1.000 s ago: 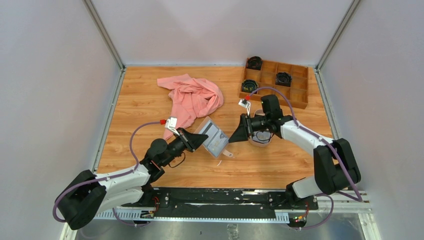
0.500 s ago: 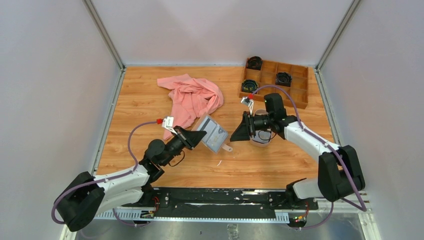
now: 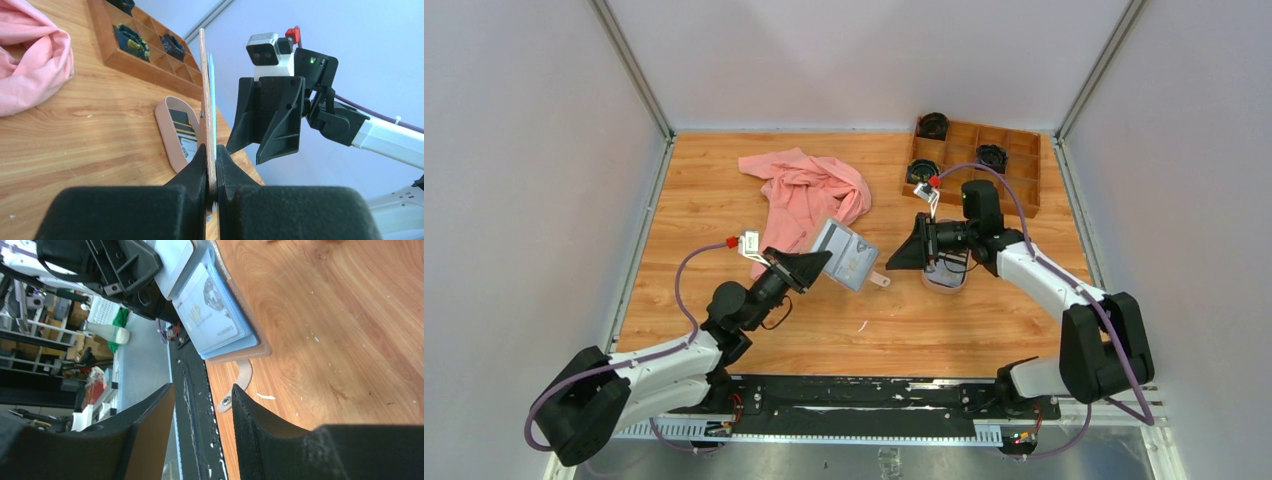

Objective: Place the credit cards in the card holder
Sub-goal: Insert the credit card into the card holder.

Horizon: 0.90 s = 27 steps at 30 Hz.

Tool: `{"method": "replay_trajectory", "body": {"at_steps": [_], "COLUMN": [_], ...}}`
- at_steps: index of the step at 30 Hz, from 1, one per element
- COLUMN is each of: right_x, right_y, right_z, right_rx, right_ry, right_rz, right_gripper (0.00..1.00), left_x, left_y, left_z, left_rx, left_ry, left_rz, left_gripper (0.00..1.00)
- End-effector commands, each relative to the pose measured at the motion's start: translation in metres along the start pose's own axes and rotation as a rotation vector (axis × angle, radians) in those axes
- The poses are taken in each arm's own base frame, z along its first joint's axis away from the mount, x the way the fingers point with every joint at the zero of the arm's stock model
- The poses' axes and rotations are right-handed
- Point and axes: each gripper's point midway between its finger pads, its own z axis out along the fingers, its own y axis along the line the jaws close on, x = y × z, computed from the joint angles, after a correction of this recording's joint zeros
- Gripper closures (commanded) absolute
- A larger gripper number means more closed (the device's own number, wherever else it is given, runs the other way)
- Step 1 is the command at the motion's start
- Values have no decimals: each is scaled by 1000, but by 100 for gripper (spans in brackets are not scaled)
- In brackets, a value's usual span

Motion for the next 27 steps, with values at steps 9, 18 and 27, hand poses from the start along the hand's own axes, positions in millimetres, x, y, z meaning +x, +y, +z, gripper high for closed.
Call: {"method": "replay_trajectory", "body": {"at_steps": [9, 18, 27], "right_x": [-9, -3, 0], "right_y": [1, -8, -11], "right_z": [4, 11, 15], "right_rx": [-56, -44, -51], "right_ry": [-40, -25, -9], "right_rz": [147, 191, 215], "right_gripper": [51, 51, 52], "left_x": [-14, -5, -2], "left_y": [-12, -18, -18], "left_z": [10, 14, 15], "left_rx": [39, 62, 63], "left_ry": [-58, -36, -24], "left_rz": [-15, -23, -26], "left_gripper": [100, 100, 100]}}
